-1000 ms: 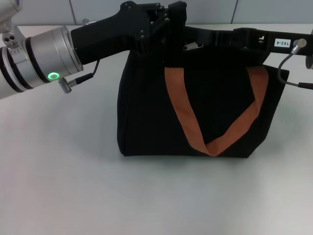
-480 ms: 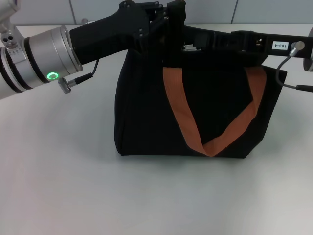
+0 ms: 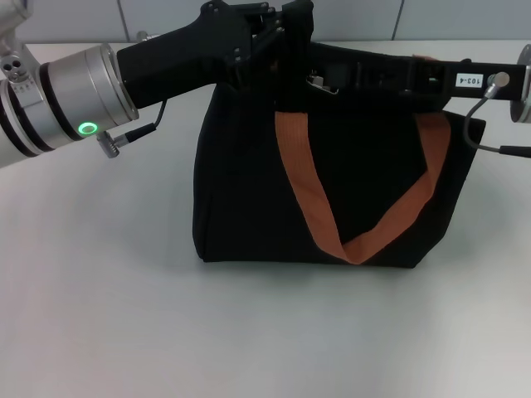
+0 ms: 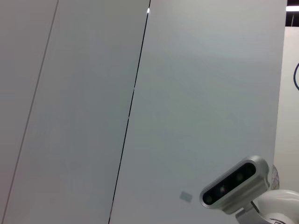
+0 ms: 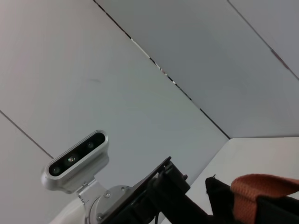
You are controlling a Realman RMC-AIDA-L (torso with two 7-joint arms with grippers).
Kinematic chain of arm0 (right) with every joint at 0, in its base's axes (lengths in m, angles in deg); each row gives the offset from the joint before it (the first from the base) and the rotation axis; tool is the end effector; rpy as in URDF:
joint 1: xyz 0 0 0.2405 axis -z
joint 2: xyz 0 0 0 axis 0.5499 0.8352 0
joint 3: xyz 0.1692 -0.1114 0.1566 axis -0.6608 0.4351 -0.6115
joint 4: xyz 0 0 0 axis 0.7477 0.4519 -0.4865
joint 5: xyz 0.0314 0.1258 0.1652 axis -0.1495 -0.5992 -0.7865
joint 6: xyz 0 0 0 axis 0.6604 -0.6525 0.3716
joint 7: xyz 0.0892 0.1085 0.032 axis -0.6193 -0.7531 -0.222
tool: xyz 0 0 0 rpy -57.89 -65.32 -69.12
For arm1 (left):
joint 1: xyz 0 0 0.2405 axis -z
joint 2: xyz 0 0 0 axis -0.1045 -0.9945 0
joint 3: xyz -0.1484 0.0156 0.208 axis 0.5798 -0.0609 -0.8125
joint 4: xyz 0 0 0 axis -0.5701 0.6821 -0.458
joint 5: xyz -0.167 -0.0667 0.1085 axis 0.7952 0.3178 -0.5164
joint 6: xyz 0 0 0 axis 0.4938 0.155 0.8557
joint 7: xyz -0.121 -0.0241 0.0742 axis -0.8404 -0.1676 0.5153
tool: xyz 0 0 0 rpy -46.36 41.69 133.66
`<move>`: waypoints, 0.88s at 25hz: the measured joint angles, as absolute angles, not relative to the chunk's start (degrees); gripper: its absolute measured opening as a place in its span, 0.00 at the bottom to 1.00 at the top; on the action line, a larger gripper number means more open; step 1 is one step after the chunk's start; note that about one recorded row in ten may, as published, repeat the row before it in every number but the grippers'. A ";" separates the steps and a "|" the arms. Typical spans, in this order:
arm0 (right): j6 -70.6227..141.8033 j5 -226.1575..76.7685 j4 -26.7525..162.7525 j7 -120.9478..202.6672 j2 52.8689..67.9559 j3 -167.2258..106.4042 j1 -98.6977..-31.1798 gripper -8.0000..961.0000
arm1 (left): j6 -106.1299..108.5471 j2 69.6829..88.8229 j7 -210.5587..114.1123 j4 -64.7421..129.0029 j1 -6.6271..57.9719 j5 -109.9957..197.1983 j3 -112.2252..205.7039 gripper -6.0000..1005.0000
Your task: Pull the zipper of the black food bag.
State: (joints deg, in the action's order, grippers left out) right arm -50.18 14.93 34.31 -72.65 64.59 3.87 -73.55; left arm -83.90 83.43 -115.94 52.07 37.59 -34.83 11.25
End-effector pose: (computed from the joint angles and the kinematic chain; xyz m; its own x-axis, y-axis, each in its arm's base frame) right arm 0.1818 0.3705 0.0221 0.4545 -0.6901 -0.5632 -0.6675 -0.6825 0.2976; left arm -0.1599 0.3694 -0.0083 0.5540 0.1100 0.8252 0.2998 -0.9511 -0.0745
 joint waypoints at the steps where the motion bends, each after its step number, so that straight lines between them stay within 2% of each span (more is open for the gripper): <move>1: -49.95 14.92 34.31 -72.68 64.59 4.07 -73.55 0.01 | -83.93 83.42 -115.95 52.07 37.59 -34.83 11.25 0.03; 22: -49.40 15.10 33.35 -73.26 64.40 5.62 -72.12 0.01 | -84.70 83.43 -115.99 52.07 37.47 -34.82 11.45 0.03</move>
State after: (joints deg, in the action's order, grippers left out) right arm -49.40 15.10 33.35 -73.26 64.40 5.62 -72.12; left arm -84.70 83.43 -115.99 52.07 37.47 -34.82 11.45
